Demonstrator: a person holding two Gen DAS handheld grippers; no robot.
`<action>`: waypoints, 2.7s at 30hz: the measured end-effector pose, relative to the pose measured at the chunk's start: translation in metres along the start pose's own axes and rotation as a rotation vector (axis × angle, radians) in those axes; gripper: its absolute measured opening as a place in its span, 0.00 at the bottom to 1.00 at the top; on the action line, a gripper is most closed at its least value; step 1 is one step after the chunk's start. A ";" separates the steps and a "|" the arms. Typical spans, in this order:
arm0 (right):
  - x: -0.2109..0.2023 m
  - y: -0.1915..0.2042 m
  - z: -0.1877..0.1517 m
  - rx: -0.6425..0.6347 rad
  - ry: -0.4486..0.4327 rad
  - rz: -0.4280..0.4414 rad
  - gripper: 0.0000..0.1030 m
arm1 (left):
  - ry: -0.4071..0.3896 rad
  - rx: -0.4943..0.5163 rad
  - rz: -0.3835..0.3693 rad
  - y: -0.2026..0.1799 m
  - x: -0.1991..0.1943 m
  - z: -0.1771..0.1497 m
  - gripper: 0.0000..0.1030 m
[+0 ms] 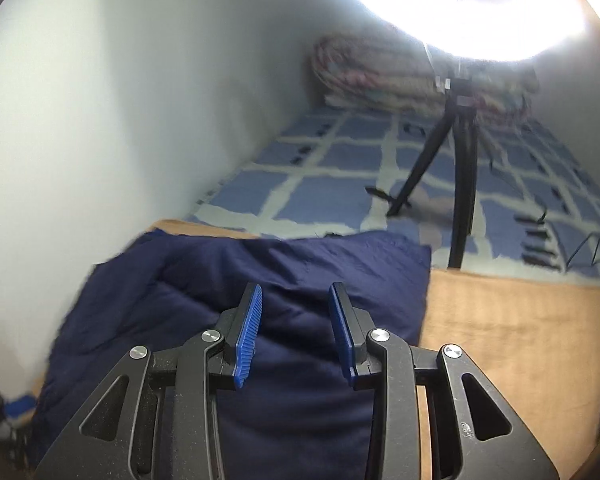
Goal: Fold large clothes
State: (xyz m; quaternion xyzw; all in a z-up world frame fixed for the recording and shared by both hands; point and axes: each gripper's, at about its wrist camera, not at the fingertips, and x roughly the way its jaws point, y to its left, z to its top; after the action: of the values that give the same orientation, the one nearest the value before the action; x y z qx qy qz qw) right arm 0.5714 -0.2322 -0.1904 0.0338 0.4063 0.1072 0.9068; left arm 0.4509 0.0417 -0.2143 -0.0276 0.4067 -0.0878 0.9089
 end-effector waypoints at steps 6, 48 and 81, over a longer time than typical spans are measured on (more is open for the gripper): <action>0.023 0.000 -0.003 0.015 0.085 -0.017 0.32 | 0.011 0.009 0.009 -0.002 0.006 -0.008 0.36; -0.132 -0.003 -0.199 0.264 0.402 0.440 0.18 | 0.178 -0.217 -0.255 0.018 -0.046 -0.004 0.65; -0.254 -0.057 -0.265 0.154 0.384 0.304 0.43 | 0.343 -0.546 -0.747 -0.022 0.005 -0.062 0.80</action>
State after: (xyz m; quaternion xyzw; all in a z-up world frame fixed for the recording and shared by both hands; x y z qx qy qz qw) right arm 0.2196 -0.3506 -0.1908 0.1422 0.5683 0.2154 0.7813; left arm 0.4052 0.0203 -0.2564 -0.3937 0.5208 -0.3012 0.6950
